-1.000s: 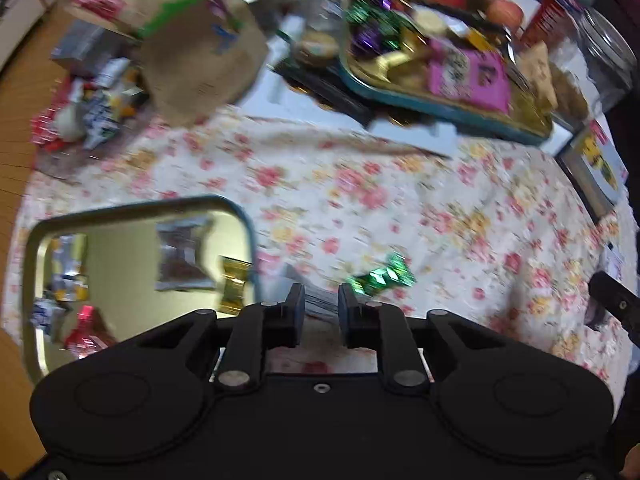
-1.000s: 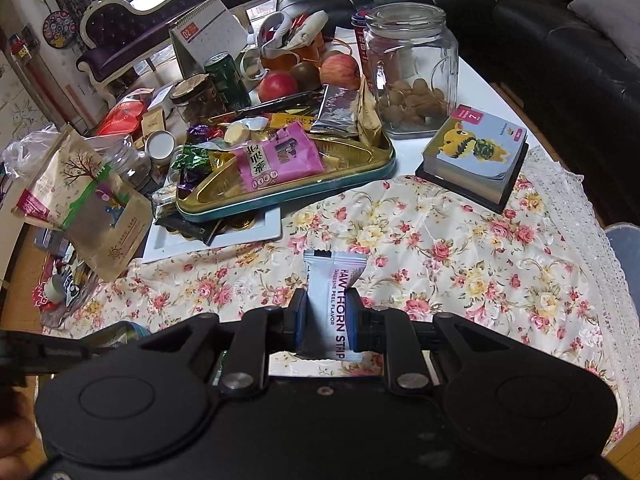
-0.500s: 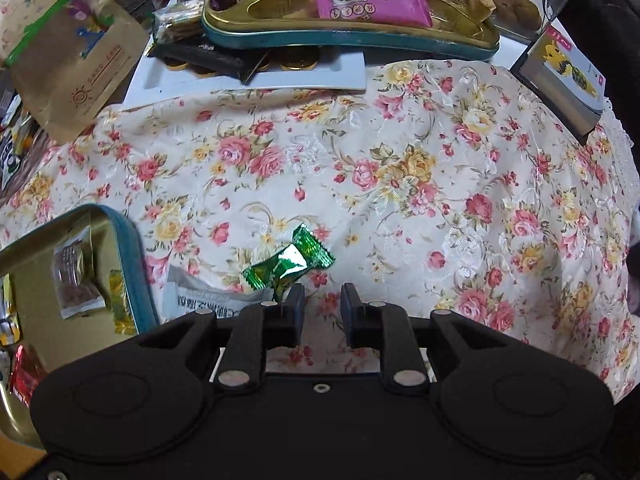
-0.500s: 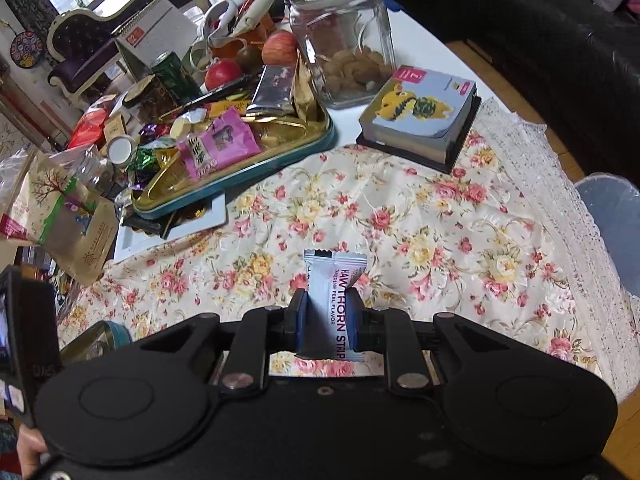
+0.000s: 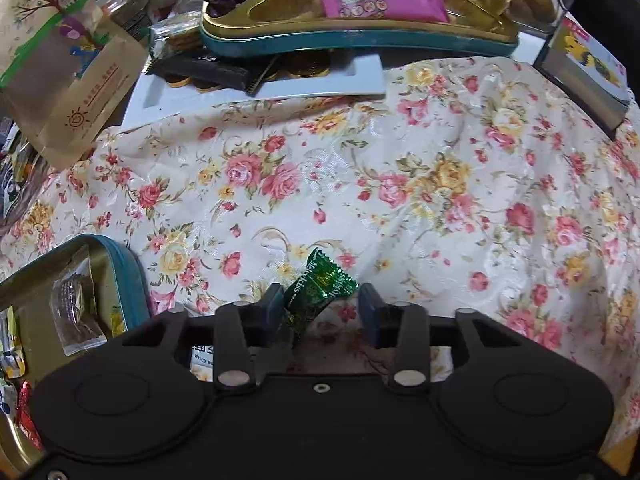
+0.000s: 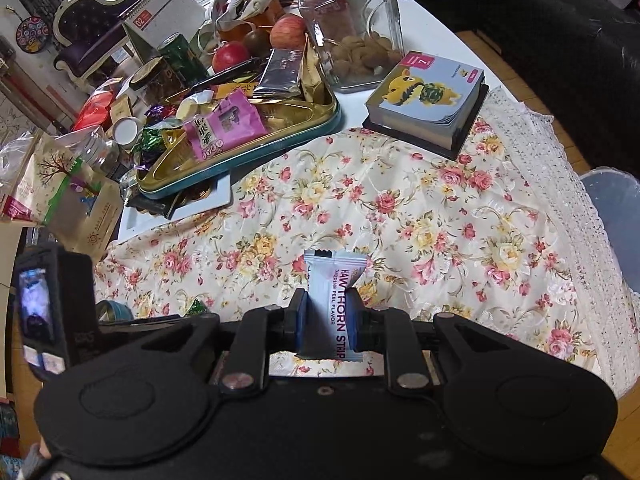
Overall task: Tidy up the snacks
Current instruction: 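Grasp and lift the green candy with the left gripper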
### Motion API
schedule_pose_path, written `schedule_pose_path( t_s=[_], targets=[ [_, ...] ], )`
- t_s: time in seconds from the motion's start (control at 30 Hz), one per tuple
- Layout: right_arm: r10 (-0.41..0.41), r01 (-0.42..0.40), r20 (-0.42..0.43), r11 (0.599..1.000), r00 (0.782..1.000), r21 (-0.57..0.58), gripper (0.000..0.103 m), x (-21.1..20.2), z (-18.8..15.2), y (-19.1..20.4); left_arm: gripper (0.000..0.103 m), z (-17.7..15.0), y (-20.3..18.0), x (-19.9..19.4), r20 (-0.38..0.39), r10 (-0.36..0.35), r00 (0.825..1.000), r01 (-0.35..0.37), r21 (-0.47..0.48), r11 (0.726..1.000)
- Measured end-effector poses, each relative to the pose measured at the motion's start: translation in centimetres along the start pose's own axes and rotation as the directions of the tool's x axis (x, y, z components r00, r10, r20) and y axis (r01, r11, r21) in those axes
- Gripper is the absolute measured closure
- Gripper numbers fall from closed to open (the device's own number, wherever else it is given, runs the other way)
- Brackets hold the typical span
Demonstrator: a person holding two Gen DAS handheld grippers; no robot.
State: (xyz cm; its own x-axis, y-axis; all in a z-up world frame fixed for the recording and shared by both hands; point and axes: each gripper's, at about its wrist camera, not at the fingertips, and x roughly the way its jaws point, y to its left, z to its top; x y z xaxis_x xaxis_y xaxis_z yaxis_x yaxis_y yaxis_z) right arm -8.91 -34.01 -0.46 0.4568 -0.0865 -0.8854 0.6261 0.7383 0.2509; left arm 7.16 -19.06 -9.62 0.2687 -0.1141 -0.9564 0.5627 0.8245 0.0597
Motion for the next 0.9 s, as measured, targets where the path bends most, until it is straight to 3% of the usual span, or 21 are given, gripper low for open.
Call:
schedule_pose_path(
  t_s=[0.17, 0.3, 0.37, 0.4, 0.5, 0.6, 0.77, 0.9],
  targets=[
    [-0.002, 0.002, -0.002, 1.0, 1.0, -0.003, 0.082, 0.2, 0.1, 0.2, 0.052, 0.1, 0.1, 0.6, -0.024, -0.011, 1.0, 0.01, -0.033, 0.999],
    [0.002, -0.003, -0.005, 1.0, 1.0, -0.007, 0.082, 0.2, 0.1, 0.3, 0.054, 0.4, -0.5, 0.3, -0.036, -0.079, 0.996, 0.077, -0.043, 0.996],
    [0.001, -0.001, -0.006, 1.0, 1.0, -0.008, 0.082, 0.2, 0.1, 0.2, 0.06, 0.5, -0.9, 0.2, -0.046, -0.109, 0.993, 0.107, -0.047, 0.993],
    [0.003, -0.003, -0.007, 1.0, 1.0, -0.008, 0.082, 0.2, 0.1, 0.2, 0.068, 0.5, -1.2, 0.1, -0.046, -0.117, 0.992, 0.115, -0.047, 0.992],
    [0.005, -0.005, -0.005, 1.0, 1.0, -0.008, 0.082, 0.2, 0.1, 0.2, 0.074, 0.5, -1.8, -0.3, -0.051, -0.153, 0.987, 0.151, -0.045, 0.988],
    [0.008, -0.008, -0.003, 1.0, 1.0, -0.006, 0.082, 0.1, 0.1, 0.1, 0.069, 0.7, -2.1, -0.7, -0.04, -0.166, 0.985, 0.165, -0.025, 0.986],
    [0.01, -0.01, 0.001, 1.0, 1.0, -0.003, 0.082, -0.1, 0.1, 0.0, 0.057, 1.4, -1.6, -0.7, -0.002, -0.107, 0.994, 0.107, -0.039, 0.994],
    [0.014, -0.014, 0.003, 1.0, 1.0, -0.005, 0.082, -0.2, 0.1, 0.2, 0.056, 1.9, -1.7, -0.3, -0.006, -0.123, 0.992, 0.122, -0.062, 0.991]
  ],
)
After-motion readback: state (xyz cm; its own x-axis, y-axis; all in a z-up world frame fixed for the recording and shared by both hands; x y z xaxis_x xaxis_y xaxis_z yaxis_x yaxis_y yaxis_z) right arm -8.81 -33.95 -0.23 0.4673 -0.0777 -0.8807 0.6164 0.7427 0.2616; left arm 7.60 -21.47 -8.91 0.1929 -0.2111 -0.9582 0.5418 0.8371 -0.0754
